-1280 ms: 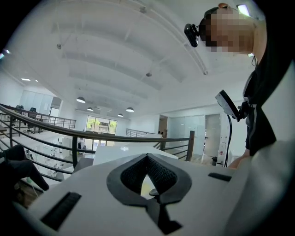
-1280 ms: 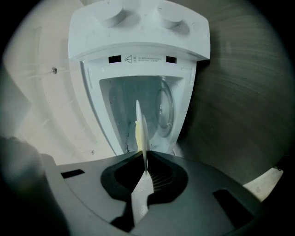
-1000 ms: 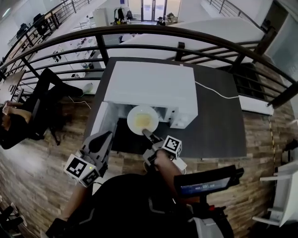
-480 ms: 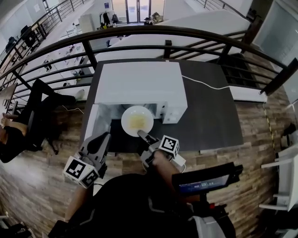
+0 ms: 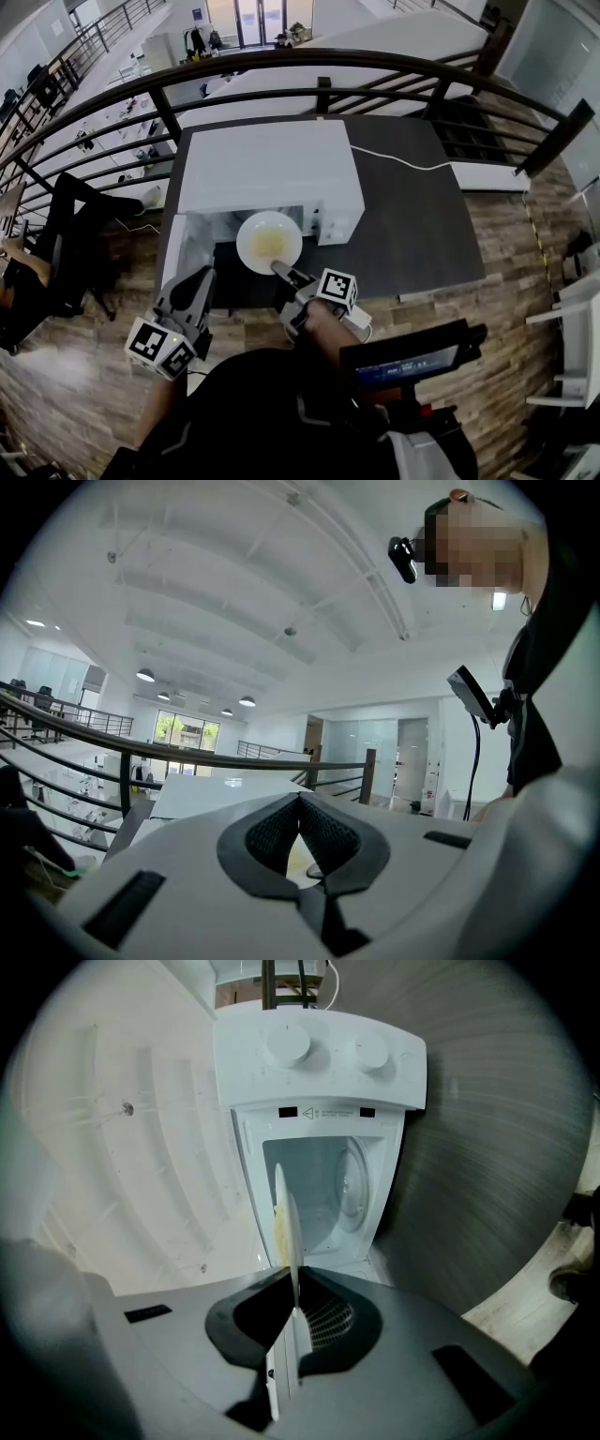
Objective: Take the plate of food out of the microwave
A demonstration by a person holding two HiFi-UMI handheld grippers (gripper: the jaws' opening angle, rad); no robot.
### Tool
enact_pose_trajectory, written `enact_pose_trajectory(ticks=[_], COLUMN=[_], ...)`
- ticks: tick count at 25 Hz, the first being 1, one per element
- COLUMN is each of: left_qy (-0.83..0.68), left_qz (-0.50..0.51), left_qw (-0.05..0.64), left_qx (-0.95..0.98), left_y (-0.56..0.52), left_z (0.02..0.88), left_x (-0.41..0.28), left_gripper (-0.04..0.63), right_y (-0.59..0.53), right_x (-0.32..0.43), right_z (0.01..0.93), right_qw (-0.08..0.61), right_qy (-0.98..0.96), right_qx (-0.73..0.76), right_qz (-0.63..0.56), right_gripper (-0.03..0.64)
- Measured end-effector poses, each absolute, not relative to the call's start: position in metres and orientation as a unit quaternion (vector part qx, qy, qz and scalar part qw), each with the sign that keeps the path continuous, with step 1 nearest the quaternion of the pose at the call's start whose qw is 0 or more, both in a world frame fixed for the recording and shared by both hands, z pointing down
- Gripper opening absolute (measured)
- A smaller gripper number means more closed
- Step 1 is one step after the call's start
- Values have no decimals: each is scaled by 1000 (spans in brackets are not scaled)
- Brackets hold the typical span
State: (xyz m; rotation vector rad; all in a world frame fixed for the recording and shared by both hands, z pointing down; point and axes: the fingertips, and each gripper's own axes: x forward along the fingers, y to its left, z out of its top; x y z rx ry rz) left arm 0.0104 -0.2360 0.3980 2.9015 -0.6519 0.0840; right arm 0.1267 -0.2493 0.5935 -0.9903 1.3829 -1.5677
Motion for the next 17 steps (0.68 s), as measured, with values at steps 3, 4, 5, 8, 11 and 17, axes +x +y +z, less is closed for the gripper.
enact_pose_trajectory(ticks=[3, 4, 5, 8, 11, 17], left_qy=[-216, -215, -214, -210, -207, -220], left_qz=[28, 28, 28, 30, 25, 33], left_qw=[81, 80, 80, 76, 78, 77], left_qx=[973, 973, 973, 974, 975, 972], left_y=[-237, -237, -237, -236, -235, -245], left_z=[397, 396, 397, 397, 396, 400], left_x=[12, 13, 13, 14, 16, 12], left_gripper=[2, 3, 2, 3, 2, 3], right_y=[-250, -250, -250, -248, -247, -250], right_x=[126, 125, 125, 122, 119, 114], right_z=[589, 588, 587, 584, 580, 578], right_qw=[405, 406, 407, 408, 408, 403], right_qy=[549, 550, 551, 552, 555, 557], right_qx=[-387, -386, -384, -380, -376, -374], right_qz=[-620, -619, -619, -620, -620, -622], right_gripper=[17, 17, 17, 17, 17, 17])
